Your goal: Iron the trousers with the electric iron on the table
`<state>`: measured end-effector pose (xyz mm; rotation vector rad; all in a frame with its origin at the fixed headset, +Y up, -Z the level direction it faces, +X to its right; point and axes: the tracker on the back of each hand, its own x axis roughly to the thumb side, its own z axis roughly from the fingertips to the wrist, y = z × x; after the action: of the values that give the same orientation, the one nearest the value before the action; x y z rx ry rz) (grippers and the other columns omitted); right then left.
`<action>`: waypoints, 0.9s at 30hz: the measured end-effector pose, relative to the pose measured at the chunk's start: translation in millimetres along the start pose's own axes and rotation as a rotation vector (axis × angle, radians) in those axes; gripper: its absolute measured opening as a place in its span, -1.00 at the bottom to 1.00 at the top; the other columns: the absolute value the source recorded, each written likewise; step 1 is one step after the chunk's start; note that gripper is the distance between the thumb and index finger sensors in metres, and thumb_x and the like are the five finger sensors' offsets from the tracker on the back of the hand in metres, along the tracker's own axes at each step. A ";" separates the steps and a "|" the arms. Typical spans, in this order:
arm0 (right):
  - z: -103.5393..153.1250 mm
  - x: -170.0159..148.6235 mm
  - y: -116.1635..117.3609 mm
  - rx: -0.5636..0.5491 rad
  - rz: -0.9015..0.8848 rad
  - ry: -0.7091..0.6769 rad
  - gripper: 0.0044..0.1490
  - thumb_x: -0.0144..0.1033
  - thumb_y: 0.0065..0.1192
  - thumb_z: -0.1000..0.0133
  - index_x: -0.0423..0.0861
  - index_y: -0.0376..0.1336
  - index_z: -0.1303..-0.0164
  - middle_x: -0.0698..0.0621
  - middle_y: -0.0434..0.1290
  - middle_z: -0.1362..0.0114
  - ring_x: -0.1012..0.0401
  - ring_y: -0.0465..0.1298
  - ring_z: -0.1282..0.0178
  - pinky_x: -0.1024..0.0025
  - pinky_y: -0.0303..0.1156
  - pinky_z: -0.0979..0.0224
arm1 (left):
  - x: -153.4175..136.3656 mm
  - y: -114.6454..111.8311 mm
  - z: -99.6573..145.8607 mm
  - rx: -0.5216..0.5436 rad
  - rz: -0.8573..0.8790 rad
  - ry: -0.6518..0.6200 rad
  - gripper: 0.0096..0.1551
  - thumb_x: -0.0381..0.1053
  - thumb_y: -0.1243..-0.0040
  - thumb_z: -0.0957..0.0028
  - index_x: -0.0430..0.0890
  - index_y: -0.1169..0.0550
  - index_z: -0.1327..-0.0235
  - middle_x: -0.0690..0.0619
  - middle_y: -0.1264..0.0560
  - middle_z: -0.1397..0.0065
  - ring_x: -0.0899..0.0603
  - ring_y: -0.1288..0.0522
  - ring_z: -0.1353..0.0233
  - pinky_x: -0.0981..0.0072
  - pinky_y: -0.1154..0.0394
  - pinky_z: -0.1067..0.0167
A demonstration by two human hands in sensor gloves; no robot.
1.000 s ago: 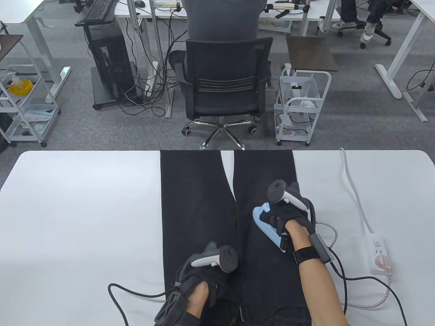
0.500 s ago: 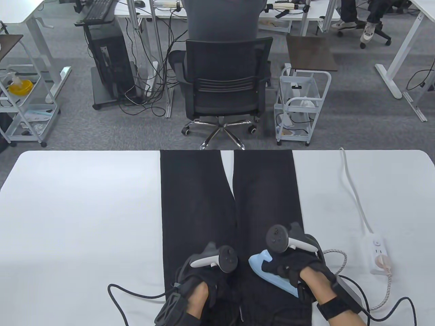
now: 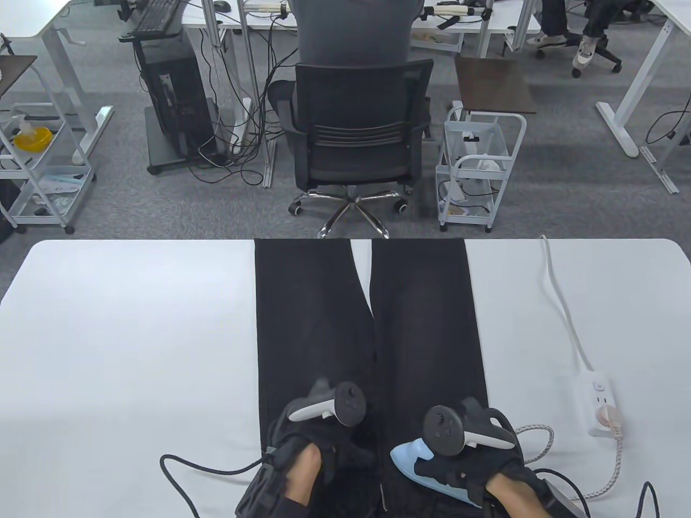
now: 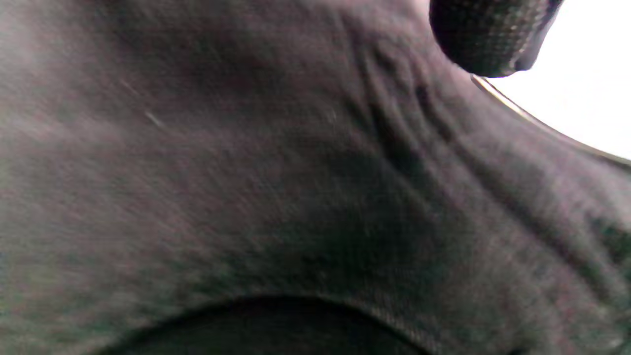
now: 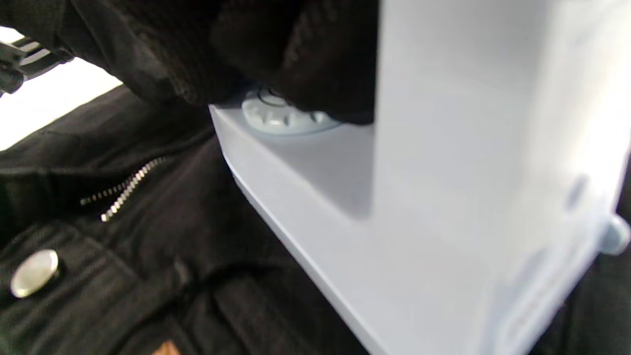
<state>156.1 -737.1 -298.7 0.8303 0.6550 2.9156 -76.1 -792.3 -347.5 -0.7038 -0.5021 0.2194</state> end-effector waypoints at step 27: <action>-126.9 143.4 -10.8 -0.037 0.211 -0.138 -0.35 0.10 0.33 -0.24 -0.20 0.27 -0.23 0.14 0.59 0.21 0.25 0.64 0.35 0.03 0.62 -0.02 | -152.4 -16.2 58.6 0.087 0.351 0.313 0.15 0.12 -0.31 -0.26 -0.01 0.23 -0.69 -0.22 0.50 -0.64 -0.54 0.56 -0.49 -0.75 0.34 -0.15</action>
<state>-32.5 -754.6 -329.6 1.1493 0.5308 3.0045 -236.6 -825.8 -354.3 -0.7221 -0.0669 0.4484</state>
